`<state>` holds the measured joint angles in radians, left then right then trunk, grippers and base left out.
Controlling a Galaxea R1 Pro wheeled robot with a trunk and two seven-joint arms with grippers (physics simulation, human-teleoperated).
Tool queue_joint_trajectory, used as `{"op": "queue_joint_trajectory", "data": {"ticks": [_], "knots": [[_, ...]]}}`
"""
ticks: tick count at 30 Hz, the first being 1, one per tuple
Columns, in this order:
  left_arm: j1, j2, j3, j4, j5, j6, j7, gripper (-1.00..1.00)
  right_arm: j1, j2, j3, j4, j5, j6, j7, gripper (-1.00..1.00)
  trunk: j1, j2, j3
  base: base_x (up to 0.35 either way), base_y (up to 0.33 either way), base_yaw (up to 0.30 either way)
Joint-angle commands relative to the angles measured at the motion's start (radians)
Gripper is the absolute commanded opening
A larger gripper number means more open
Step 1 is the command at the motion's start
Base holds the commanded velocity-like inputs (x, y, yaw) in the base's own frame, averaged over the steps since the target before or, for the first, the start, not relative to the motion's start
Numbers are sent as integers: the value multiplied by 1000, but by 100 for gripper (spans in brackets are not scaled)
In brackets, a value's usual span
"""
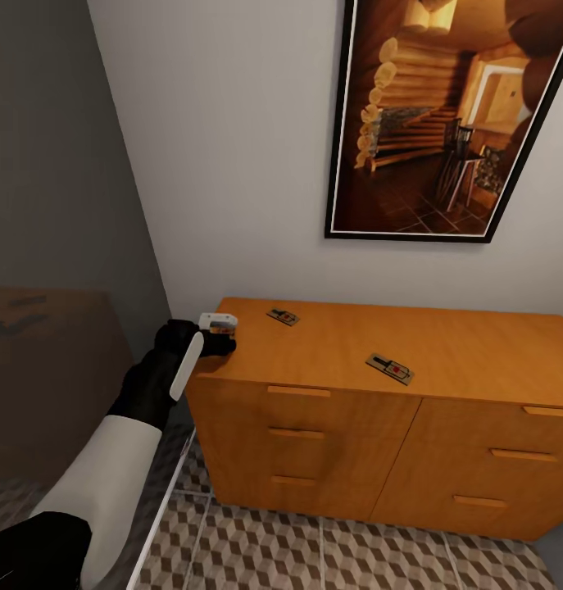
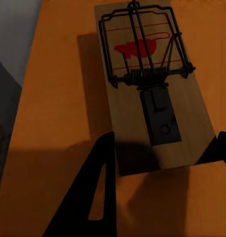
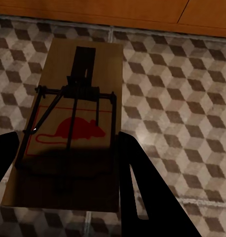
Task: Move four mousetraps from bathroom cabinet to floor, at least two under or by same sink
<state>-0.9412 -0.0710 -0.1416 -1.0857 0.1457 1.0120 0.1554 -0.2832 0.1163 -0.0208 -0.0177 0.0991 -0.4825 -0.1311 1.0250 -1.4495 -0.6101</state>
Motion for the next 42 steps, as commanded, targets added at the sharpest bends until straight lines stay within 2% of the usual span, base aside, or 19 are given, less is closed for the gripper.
{"op": "queue_joint_trajectory", "data": {"ticks": [1, 15, 42], "knots": [[-1, 0, -1, -3, 9, 3, 9, -100, -1, 0, -2, 1, 8, -2, -5, -100, 0, -1, -1, 0, 0, 0], [-1, 3, -4, -11, 9, 3, 9, -100, -1, -1, -2, 1, 8, -2, -5, -100, 0, -1, -1, -32, 0, 0], [-1, 5, -6, -9, 9, 3, 9, -100, -1, -1, -2, 1, 8, -2, -5, -100, 0, -1, -1, -313, 0, 0]]}}
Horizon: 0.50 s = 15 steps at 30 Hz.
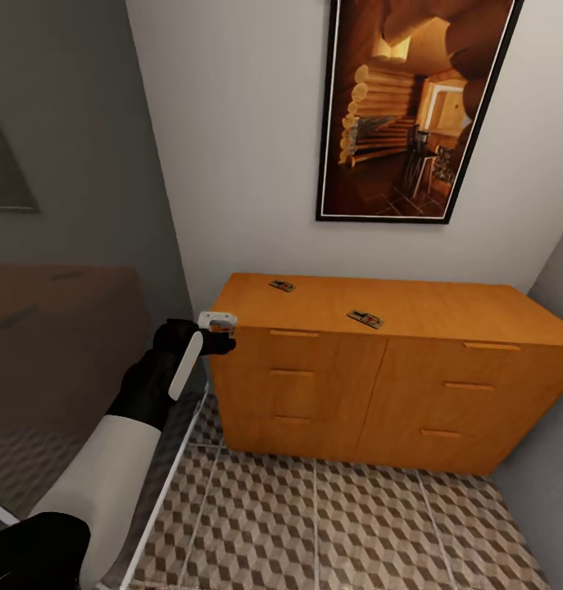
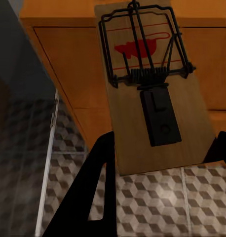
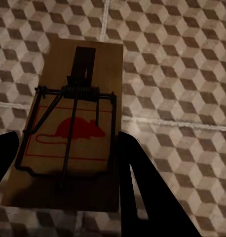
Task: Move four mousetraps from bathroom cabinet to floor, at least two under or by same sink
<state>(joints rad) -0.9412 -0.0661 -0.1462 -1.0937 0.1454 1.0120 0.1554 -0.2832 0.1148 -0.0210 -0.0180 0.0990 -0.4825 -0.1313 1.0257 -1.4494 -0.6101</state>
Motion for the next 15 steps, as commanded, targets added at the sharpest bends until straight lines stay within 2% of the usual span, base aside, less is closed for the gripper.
{"op": "queue_joint_trajectory", "data": {"ticks": [1, 15], "knots": [[-1, 0, -1, 0, 9, 4, 9, -100, -1, 0, -2, 1, 8, -2, -5, -100, -1, -1, -1, -324, 0, 0], [-1, 4, -4, 13, 9, 2, 9, -100, -1, 0, -3, 1, 8, -2, -5, -100, -1, -1, -1, -324, 0, 0]]}}
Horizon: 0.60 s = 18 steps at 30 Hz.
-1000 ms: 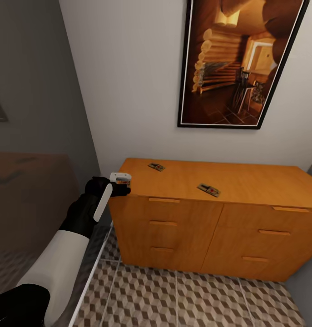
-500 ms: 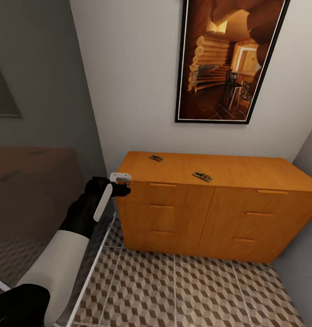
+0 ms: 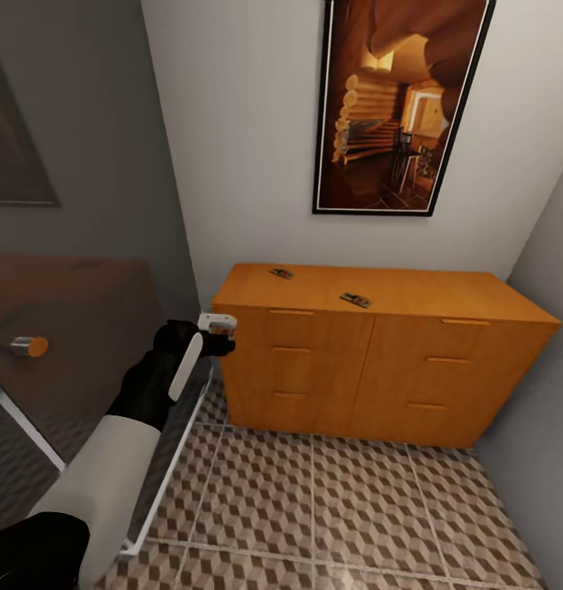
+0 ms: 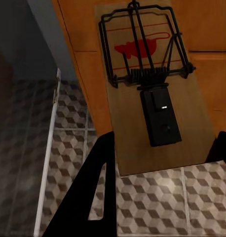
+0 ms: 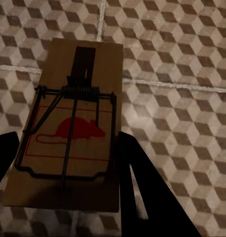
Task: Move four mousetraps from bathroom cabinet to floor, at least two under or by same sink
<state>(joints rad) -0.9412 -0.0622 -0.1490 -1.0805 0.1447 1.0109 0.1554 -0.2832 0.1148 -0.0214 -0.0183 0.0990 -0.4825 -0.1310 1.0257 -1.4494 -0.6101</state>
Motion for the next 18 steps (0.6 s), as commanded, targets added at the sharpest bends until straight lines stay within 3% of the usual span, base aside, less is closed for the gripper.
{"op": "queue_joint_trajectory", "data": {"ticks": [1, 6, 11, 13, 18], "knots": [[0, 0, -1, 6, 9, 3, 9, -100, -1, 0, -2, 1, 8, -2, -5, -100, -1, -1, -1, -313, 0, 0], [15, 1, -1, 80, 8, -2, 7, -100, -1, 0, -3, 0, 8, -2, -5, -100, -1, -1, -1, -173, 0, 0], [74, 1, -1, 181, 7, -20, 3, -100, -1, -1, -3, -1, 9, -7, -5, -100, -1, -1, -1, -31, 0, 0], [110, 1, -1, 218, 7, -62, 3, -100, -1, -1, -4, -2, 10, -10, -5, -100, -1, -1, -1, -8, 0, 0], [218, 15, -1, 373, 7, -311, 1, -100, -1, -1, -3, -11, 11, -16, -6, -100, -1, -1, -1, -3, 0, 0]]}}
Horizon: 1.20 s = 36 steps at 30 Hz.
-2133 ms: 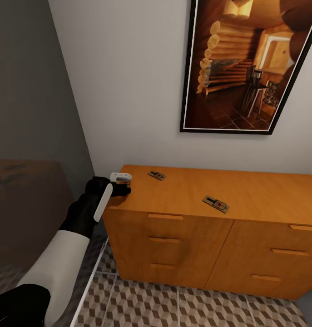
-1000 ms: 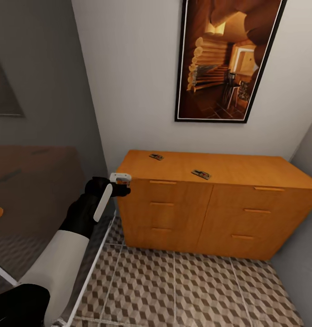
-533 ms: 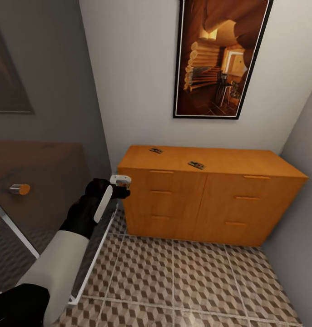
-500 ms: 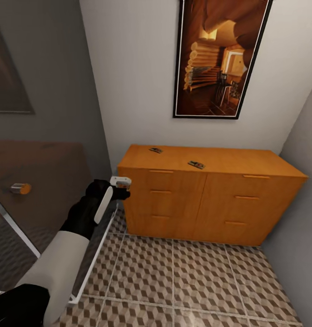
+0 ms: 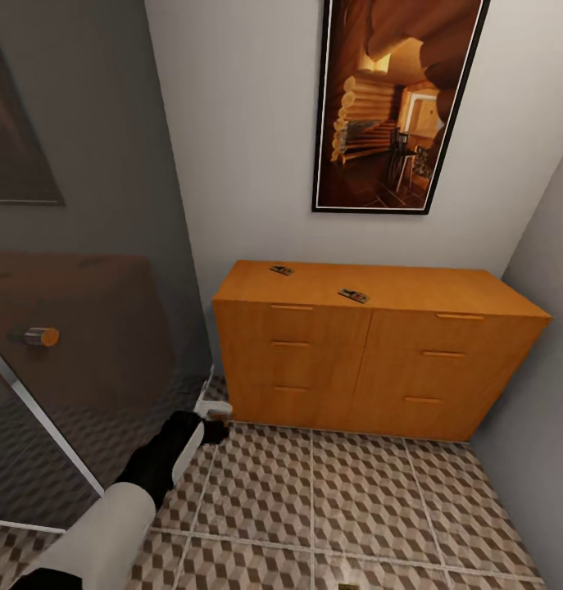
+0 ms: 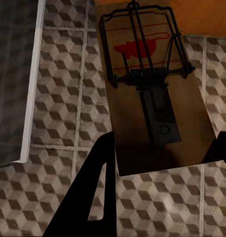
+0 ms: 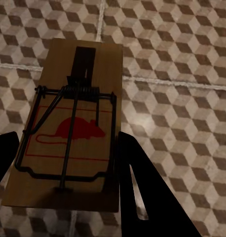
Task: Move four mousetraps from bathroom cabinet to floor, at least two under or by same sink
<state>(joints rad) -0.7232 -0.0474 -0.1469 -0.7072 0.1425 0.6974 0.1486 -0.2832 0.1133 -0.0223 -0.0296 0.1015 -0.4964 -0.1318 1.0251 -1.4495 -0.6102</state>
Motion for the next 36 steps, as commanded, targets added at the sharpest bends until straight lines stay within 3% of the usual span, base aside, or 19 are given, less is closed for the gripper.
{"op": "queue_joint_trajectory", "data": {"ticks": [1, 2, 4, 5, 7, 8, 10, 12, 18, 20, 23, 28, 36], "knots": [[24, 7, -3, 53, 9, -73, 7, -100, -1, 0, -3, -2, 9, -3, -6, -100, 0, -1, -1, 0, 0, 0], [35, 10, -3, 83, 9, -112, 6, -100, -1, -1, -3, -3, 9, -3, -6, -100, 0, -1, -1, 0, 0, 0], [77, 19, -3, 221, 9, -278, 5, -100, -1, -5, -4, -10, 10, -4, -7, -100, 0, -1, -1, 0, 0, 0], [86, 21, -3, 259, 9, -325, 5, -100, -1, -7, -5, -14, 10, -4, -7, -100, 0, -1, -1, 0, 0, 0], [114, 25, -3, 427, 9, -523, 5, -100, -1, -17, -6, -31, 10, -5, -8, -100, 0, -1, -1, 0, 0, 0], [119, 25, -3, 472, 9, -572, 5, -100, -1, -20, -6, -36, 9, -4, -9, -100, 0, -1, -1, 0, 0, 0], [133, 27, -3, 637, 9, -736, 4, -100, -1, -25, -6, -62, 9, -5, -9, -100, 0, -1, -1, 0, 0, 0], [143, 28, -3, 710, 9, -807, 2, -100, -1, -28, -6, -84, 9, -5, -10, -100, 0, -1, -1, 0, 0, 0], [239, 39, -3, 770, 8, -930, -4, -100, -1, -48, -7, -164, 10, -5, -11, -100, 0, -1, -1, 0, 0, 0], [279, 40, -4, 778, 9, -1061, -5, -100, -1, -53, -7, -202, 10, -5, -11, -100, 0, -1, -1, 0, 0, 0], [334, 41, -4, 782, 6, -1196, -6, -100, -1, -55, -7, -250, 10, -5, -11, -100, 0, -1, -1, 0, 0, 0], [373, 41, -4, 783, -8, -1261, -5, -100, -1, -57, -6, -310, 11, -5, -10, -100, 0, -1, -1, 0, 0, 0], [381, 39, -2, 769, -13, -1277, -3, -100, -1, -106, -3, -314, 6, -37, -5, -100, 0, -1, -1, 0, 0, 0]]}}
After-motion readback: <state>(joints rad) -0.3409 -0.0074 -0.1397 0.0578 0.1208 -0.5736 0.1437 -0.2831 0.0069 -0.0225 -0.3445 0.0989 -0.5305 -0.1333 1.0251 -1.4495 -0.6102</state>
